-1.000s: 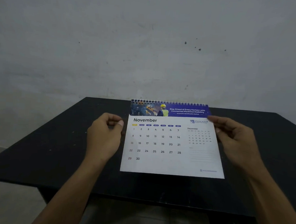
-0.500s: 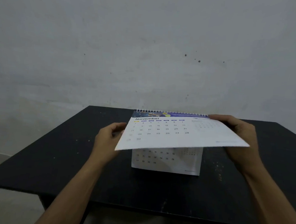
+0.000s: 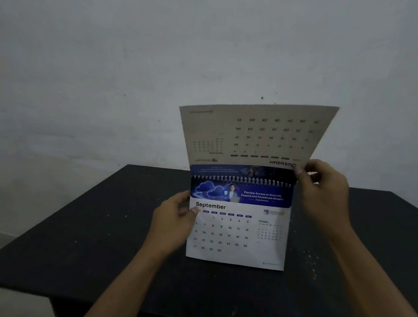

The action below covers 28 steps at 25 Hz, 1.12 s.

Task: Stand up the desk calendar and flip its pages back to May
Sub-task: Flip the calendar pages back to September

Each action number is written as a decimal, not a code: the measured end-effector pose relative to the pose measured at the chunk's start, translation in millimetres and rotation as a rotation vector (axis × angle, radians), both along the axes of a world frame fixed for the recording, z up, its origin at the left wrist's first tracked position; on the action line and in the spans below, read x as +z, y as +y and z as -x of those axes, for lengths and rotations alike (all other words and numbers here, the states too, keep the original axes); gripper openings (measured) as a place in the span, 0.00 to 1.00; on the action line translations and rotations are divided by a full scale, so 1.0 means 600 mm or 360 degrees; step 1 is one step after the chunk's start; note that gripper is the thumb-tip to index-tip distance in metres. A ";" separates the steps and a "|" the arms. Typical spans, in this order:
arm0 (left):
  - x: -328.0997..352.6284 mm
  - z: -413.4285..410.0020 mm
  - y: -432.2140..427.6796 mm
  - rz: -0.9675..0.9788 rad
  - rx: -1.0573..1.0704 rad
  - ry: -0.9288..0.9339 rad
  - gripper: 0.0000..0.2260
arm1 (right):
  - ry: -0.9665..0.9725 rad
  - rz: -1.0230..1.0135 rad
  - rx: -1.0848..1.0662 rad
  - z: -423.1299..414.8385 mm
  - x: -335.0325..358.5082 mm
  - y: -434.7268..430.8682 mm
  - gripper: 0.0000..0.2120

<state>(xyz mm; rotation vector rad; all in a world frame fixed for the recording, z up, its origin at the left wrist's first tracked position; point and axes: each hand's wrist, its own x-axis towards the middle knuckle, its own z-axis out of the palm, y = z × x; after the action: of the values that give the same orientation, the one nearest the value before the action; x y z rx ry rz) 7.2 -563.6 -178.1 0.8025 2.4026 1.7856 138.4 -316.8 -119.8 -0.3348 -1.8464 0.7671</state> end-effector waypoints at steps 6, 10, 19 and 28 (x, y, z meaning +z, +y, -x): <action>-0.007 -0.003 0.003 0.0029 0.0050 0.0003 0.21 | 0.0140 0.0138 -0.0006 0.024 0.010 0.005 0.09; -0.011 -0.011 0.003 0.0012 0.0091 0.0002 0.18 | 0.0145 0.0216 -0.0030 0.034 -0.001 0.012 0.11; -0.026 -0.013 0.003 0.0079 0.0076 0.0107 0.18 | 0.0080 0.0380 0.0117 0.030 -0.046 0.015 0.12; -0.029 -0.010 0.007 0.0088 0.0086 0.0119 0.17 | -0.0058 0.0346 -0.0021 0.028 -0.075 0.007 0.14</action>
<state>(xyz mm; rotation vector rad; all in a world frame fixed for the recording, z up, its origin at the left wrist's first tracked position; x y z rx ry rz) 13.1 -559.6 -195.6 0.8207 2.5321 1.7289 121.6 -312.9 -164.9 -0.5025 -1.7960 0.9610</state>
